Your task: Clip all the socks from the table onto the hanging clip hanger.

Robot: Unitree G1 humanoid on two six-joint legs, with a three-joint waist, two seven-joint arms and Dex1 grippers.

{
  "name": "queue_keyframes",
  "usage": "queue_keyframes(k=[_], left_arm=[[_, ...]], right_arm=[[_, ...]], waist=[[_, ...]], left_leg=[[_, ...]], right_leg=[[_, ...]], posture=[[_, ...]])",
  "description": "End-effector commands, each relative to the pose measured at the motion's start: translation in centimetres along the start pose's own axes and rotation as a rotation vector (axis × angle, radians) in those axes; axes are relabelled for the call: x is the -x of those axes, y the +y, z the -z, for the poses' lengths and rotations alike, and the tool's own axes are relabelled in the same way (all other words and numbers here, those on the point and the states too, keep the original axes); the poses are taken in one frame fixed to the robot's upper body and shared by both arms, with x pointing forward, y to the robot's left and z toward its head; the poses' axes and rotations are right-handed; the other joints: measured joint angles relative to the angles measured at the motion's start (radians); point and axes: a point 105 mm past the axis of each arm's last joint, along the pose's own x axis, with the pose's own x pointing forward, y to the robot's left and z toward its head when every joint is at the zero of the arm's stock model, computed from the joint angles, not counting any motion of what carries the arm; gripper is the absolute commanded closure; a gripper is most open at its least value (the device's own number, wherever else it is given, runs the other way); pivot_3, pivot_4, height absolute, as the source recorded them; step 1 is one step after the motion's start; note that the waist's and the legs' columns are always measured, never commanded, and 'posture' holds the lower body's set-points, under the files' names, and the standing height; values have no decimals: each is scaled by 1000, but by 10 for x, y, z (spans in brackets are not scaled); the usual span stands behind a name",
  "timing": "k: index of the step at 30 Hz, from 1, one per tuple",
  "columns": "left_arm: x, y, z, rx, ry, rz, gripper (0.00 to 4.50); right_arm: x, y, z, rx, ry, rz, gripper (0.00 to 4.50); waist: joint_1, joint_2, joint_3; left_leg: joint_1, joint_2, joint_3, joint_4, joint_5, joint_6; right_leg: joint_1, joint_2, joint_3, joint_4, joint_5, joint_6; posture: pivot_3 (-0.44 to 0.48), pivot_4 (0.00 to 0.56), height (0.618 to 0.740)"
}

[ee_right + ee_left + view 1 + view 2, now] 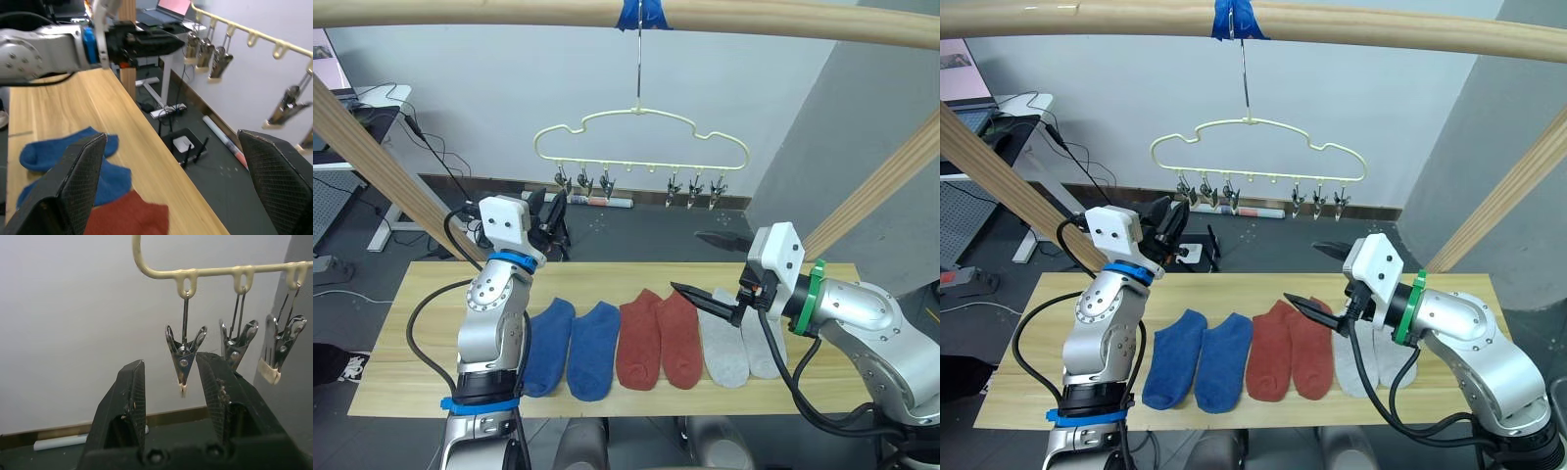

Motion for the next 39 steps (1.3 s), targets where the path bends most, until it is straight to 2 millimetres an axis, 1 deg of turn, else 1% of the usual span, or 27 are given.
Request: queue_keyframes(k=[1, 10, 19, 30, 31, 34, 36, 39], left_arm=[[-9, -6, -10, -15, -49, 35, 2678], [-21, -8, -16, -7, -88, 47, 2678], [-24, -8, -24, -3, -121, 43, 2678], [-26, -12, -24, -8, -121, 59, 2678], [-26, -12, -25, -12, -123, 62, 3030], [-26, -12, -25, -20, -124, 61, 3701], [-26, -12, -25, -24, -123, 61, 4065], [-25, -11, -24, -29, -118, 62, 4467]], right_arm=[[-5, 5, -15, 34, -55, -10, 0], [-10, 6, -19, 31, -73, -11, 0], [-12, 8, -18, 23, -77, -13, 0], [-11, 10, -16, 19, -72, -12, 0], [-11, 10, -16, 18, -71, -12, 0], [-11, 10, -16, 15, -70, -11, 0], [-11, 10, -15, 13, -69, -10, 0], [-11, 10, -15, 10, -68, -8, 0]], waist=[[0, 0, 2], [-2, 1, 5], [-2, 0, 10], [-2, 0, 12], [-2, 0, 12], [-2, 0, 12], [-2, 0, 12], [-2, -1, 13]], left_leg=[[0, 0, 0, 0, 0, 0], [-2, 0, -1, 0, 0, 0], [-3, 0, -1, 0, 0, 0], [-3, 0, -2, 0, 0, 0], [-3, 0, -2, 0, 0, 0], [-3, 0, -2, 0, 0, 0], [-3, 0, -2, 0, 0, 0], [-3, 0, -2, 0, 0, 0]], right_leg=[[0, 0, 0, 0, 0, 0], [-1, 0, -1, 0, 0, 0], [-1, 0, -1, 0, 0, 0], [-2, 0, -1, 0, 0, 0], [-2, 0, -1, 0, 0, 0], [-2, 0, -1, 0, 0, 0], [-2, 0, -1, 0, 0, 0], [-2, 0, -1, 0, 0, 0]], posture=[[-241, 288, 740], [-250, 288, 740], [-246, 287, 740], [-252, 289, 740], [-251, 289, 740], [-252, 289, 740], [-251, 290, 740], [-250, 290, 740]])
